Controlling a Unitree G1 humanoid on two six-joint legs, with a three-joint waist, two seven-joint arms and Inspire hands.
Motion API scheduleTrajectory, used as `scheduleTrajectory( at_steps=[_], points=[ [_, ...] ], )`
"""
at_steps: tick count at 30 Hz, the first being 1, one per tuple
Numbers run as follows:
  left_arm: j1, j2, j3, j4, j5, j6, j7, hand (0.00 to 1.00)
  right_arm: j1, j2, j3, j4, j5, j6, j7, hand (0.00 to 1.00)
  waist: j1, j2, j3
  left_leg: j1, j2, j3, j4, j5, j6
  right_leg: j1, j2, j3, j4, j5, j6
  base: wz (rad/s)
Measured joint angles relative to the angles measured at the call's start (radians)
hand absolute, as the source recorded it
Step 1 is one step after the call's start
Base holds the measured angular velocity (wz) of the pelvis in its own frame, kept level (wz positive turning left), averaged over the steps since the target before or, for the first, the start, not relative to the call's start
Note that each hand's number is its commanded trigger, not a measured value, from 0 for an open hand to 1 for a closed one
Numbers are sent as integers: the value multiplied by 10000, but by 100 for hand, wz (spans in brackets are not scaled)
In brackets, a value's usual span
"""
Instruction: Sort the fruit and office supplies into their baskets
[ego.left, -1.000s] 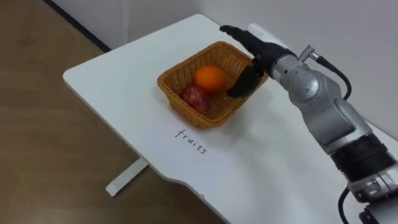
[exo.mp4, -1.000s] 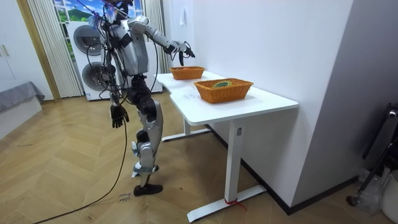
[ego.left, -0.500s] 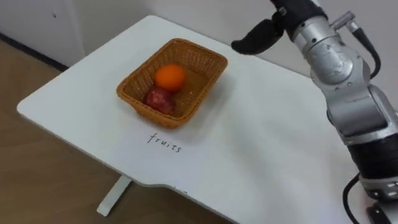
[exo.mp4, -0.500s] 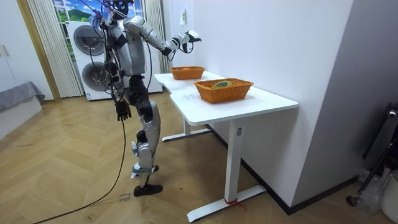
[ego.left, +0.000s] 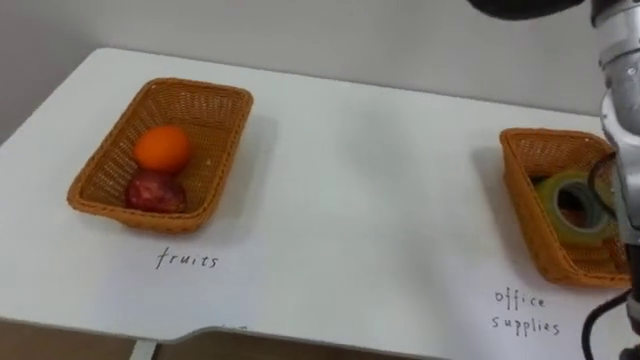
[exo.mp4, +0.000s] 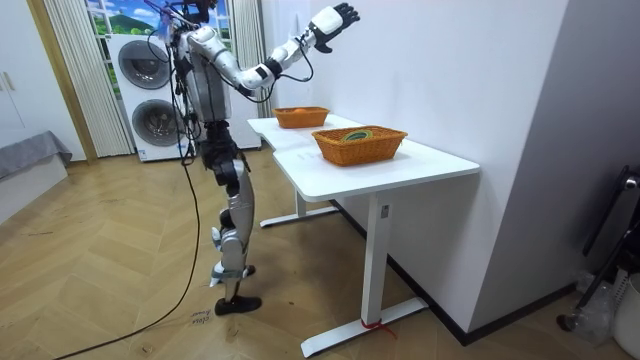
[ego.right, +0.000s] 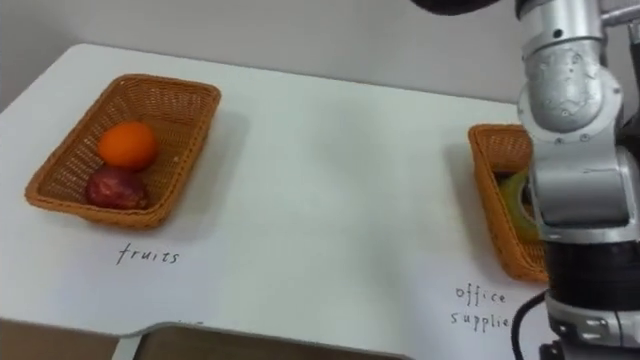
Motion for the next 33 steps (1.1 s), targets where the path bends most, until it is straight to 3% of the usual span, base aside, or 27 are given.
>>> scheduleTrajectory(
  at_steps=[8, 10, 15, 18, 23, 26, 30, 33],
  points=[
    [313, -178, 16, -100, -1178, -590, 340, 0, 1288, -75, -1753, -642, 657, -793, -1860, 0, -848, 61, 11, 181, 201, 429, -39, -113, -100, -36, 166, 70, -26, 76, -99, -17],
    [368, -217, 27, -100, -1310, -810, 419, 0, 1785, -75, -2367, -923, 681, -1080, -2520, 0, -1112, 142, 52, 193, 221, 441, -34, -138, -125, -47, 184, 32, -27, 77, -101, -5],
    [519, -255, 217, -91, -1304, -1128, 437, 0, 3083, -73, -3452, -1120, 569, -1504, -3582, 0, -1264, 251, 9, 318, 357, 833, -141, -221, -189, -89, 287, 11, -31, 104, -146, -23],
    [801, -281, 244, -91, -1311, -1372, 452, 0, 4081, -57, -3961, -1132, 687, -1751, -4351, 0, -1461, 165, 37, 328, 390, 898, -152, -241, -216, -128, 328, 48, -33, 108, -153, -11],
    [1149, -280, 531, -92, -1382, -1630, 472, 0, 5205, 87, -4687, -1095, 958, -2350, -5713, 0, -1609, 94, -11, 336, 463, 1098, -164, -281, -264, -200, 417, 239, -35, 122, -176, -13],
    [1244, -263, 527, -85, -1728, -1699, 646, 0, 5875, 482, -4766, -765, 1124, -2927, -6608, 0, -1627, 100, -46, 317, 534, 1221, -167, -329, -307, -231, 483, 307, -49, 157, -232, -13],
    [1336, -296, 497, -91, -2058, -1827, 742, 0, 6793, 1162, -4966, 413, 2004, -3453, -7614, 0, -1626, 168, -21, 264, 548, 1210, -134, -347, -318, -282, 505, 354, -44, 169, -253, -2],
    [1350, -354, 505, -92, -2258, -1827, 884, 0, 7329, 1618, -5092, 1642, 2992, -3485, -8088, 0, -1669, 293, -20, 238, 534, 1193, -122, -362, -306, -296, 494, 368, -50, 168, -252, 0]
  ],
)
